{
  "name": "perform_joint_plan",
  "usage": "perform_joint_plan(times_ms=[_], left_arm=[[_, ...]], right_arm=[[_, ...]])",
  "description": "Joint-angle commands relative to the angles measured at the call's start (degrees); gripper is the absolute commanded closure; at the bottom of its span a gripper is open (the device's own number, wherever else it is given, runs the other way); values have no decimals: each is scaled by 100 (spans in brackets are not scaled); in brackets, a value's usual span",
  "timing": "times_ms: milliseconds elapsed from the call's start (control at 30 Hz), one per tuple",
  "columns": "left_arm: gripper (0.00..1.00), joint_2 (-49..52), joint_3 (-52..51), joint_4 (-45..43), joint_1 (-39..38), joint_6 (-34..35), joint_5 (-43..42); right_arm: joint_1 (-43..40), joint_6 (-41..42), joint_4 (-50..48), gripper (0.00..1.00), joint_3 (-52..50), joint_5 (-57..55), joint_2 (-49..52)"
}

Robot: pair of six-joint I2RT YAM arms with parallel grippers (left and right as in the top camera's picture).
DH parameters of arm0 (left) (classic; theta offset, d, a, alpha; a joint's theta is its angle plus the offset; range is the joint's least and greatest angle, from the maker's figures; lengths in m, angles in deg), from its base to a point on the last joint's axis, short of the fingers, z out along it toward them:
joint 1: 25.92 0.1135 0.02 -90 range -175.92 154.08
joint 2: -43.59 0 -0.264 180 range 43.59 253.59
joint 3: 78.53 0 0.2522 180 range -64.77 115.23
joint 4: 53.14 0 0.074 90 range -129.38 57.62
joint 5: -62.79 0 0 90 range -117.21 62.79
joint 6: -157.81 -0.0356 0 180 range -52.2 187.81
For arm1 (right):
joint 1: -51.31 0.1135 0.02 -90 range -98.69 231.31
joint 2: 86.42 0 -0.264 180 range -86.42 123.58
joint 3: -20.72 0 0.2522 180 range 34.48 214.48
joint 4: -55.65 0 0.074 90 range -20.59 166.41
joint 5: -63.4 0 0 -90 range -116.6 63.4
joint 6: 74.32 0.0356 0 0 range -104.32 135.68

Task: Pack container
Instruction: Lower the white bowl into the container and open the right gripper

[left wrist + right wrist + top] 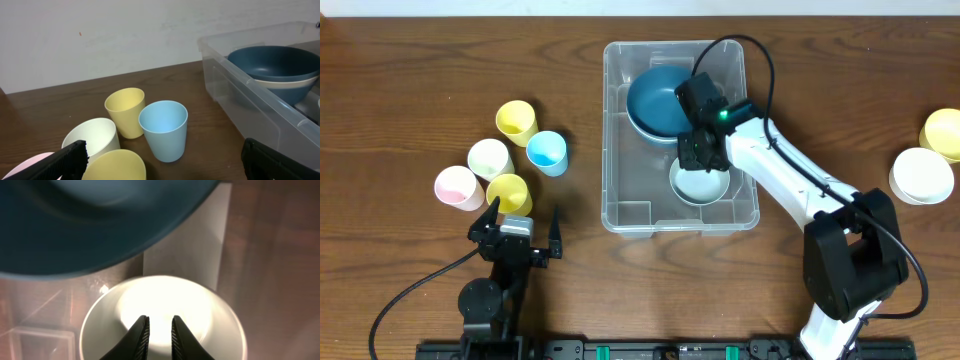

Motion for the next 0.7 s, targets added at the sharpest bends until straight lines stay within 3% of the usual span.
perform_joint_plan(times_ms=[0,667], left_arm=[[2,-31,-107,175,26,-55,-81],[2,-31,-107,175,26,-55,-81]], right_arm=[[-20,76,-238,83,-284,81,-46],[-24,72,-1252,84,-595,-192,-42]])
